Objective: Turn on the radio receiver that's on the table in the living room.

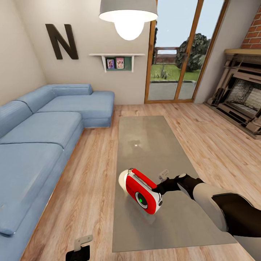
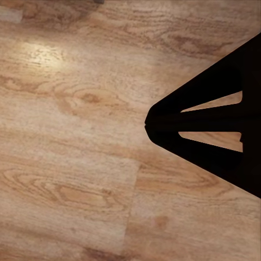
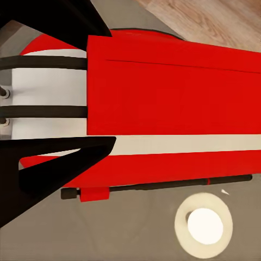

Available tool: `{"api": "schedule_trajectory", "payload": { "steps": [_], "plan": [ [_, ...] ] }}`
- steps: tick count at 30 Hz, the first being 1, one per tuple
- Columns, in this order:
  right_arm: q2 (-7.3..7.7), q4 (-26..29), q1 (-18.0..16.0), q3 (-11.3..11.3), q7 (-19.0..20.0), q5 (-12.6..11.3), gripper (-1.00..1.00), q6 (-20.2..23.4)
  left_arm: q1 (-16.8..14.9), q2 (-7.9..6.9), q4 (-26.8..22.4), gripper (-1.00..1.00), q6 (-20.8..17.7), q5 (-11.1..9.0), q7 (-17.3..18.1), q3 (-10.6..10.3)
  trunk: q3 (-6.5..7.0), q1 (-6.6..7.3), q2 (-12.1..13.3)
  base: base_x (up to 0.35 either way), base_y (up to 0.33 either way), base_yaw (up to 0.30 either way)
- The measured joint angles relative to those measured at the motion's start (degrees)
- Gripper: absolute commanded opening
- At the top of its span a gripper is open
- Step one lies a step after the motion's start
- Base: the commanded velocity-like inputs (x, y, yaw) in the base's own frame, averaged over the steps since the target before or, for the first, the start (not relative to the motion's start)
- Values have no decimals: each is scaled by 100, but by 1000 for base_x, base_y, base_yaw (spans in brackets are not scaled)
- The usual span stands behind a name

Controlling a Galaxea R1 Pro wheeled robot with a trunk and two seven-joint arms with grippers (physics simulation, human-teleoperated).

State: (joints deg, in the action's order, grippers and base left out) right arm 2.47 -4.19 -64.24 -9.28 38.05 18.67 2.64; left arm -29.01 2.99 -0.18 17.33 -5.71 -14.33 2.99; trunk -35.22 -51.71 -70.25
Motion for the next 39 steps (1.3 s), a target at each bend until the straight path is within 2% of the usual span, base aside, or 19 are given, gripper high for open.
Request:
{"api": "schedule_trajectory", "payload": {
  "steps": [15,28,37,39],
  "plan": [
    [0,0,0,-6,-12,3,-100,2,0,0,0,-100,5,0,0,0,0,0,0,0,0,0],
    [-7,-5,0,-3,-44,5,-100,4,0,0,0,-100,1,0,0,0,-233,-285,-520,0,0,0],
    [-12,12,-6,248,-46,-53,-100,-7,2,0,-1,-100,-1,0,0,1,-392,-481,-882,0,0,0],
    [-12,14,-5,248,-46,-54,-100,-5,1,0,-1,-100,-1,0,0,1,-393,-482,-884,0,0,0]
  ]
}}
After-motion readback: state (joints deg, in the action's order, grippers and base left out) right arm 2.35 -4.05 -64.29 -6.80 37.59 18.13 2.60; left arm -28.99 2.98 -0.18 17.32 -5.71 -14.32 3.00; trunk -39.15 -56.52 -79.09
